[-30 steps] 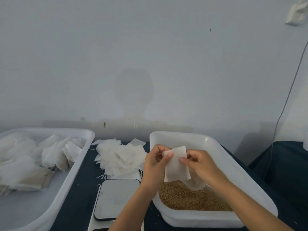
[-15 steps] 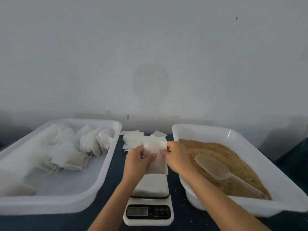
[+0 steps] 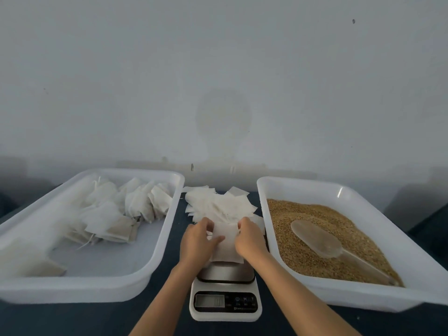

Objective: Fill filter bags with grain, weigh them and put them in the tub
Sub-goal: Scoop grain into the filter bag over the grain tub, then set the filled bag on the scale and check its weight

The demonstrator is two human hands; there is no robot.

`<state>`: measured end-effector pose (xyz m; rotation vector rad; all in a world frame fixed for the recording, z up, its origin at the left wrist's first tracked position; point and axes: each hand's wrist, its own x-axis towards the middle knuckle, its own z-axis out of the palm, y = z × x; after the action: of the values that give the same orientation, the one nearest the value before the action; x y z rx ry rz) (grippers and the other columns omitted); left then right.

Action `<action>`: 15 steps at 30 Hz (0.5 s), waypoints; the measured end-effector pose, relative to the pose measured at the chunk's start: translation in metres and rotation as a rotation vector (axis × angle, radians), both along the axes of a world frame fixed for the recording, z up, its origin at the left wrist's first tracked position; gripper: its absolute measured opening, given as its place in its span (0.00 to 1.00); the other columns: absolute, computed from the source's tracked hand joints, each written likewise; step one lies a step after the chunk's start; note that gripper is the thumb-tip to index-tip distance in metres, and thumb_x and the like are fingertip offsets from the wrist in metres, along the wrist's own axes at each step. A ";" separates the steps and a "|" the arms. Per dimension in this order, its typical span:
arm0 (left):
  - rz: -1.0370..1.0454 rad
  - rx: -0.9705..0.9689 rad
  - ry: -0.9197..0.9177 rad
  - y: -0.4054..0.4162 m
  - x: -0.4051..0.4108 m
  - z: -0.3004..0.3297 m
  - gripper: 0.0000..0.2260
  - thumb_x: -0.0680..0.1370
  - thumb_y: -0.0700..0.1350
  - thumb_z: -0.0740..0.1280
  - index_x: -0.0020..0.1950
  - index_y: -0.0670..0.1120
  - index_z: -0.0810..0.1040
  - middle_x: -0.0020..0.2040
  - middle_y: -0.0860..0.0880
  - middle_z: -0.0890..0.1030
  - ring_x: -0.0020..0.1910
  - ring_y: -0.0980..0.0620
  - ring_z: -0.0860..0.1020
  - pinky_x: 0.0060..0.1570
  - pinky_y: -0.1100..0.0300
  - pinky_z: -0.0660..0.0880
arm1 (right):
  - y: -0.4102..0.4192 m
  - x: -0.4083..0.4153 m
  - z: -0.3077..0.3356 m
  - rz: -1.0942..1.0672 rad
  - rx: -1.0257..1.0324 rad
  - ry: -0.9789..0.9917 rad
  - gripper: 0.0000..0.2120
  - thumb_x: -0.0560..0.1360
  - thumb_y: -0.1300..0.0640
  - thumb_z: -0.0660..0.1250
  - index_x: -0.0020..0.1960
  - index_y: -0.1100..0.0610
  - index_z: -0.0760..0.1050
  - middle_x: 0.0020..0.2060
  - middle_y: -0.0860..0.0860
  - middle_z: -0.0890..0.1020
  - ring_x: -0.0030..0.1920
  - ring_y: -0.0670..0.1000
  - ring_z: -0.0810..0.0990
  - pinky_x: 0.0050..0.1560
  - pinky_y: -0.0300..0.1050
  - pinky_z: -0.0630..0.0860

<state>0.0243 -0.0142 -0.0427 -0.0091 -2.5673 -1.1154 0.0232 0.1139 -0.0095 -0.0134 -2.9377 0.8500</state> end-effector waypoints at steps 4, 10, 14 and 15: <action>0.077 0.313 0.051 -0.019 -0.003 0.000 0.07 0.75 0.44 0.70 0.48 0.47 0.73 0.42 0.54 0.77 0.42 0.57 0.74 0.35 0.73 0.68 | 0.006 0.009 -0.006 -0.041 -0.440 0.147 0.18 0.76 0.72 0.52 0.62 0.59 0.68 0.60 0.54 0.74 0.58 0.48 0.72 0.56 0.37 0.66; 0.073 0.394 0.051 -0.030 0.006 -0.011 0.02 0.78 0.38 0.65 0.49 0.43 0.74 0.42 0.53 0.76 0.42 0.61 0.73 0.38 0.79 0.68 | 0.005 0.022 -0.021 0.062 -0.536 0.220 0.16 0.80 0.64 0.54 0.67 0.57 0.66 0.63 0.50 0.72 0.65 0.48 0.69 0.64 0.41 0.65; 0.095 0.365 0.038 -0.031 0.009 -0.016 0.02 0.78 0.39 0.64 0.50 0.45 0.74 0.44 0.54 0.76 0.43 0.62 0.73 0.38 0.77 0.68 | 0.009 0.023 -0.035 0.037 -0.559 0.263 0.15 0.80 0.64 0.54 0.66 0.59 0.67 0.61 0.50 0.73 0.62 0.46 0.70 0.63 0.38 0.64; 0.097 0.368 0.040 -0.032 0.008 -0.016 0.02 0.78 0.39 0.64 0.50 0.44 0.74 0.44 0.53 0.76 0.43 0.61 0.73 0.39 0.77 0.68 | 0.010 0.022 -0.036 0.030 -0.581 0.262 0.15 0.80 0.65 0.54 0.66 0.59 0.67 0.60 0.50 0.73 0.61 0.44 0.69 0.62 0.36 0.63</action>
<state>0.0325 -0.0458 -0.0587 0.1780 -2.2650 -1.5129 0.0450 0.1236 -0.0456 0.0965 -2.3649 1.5412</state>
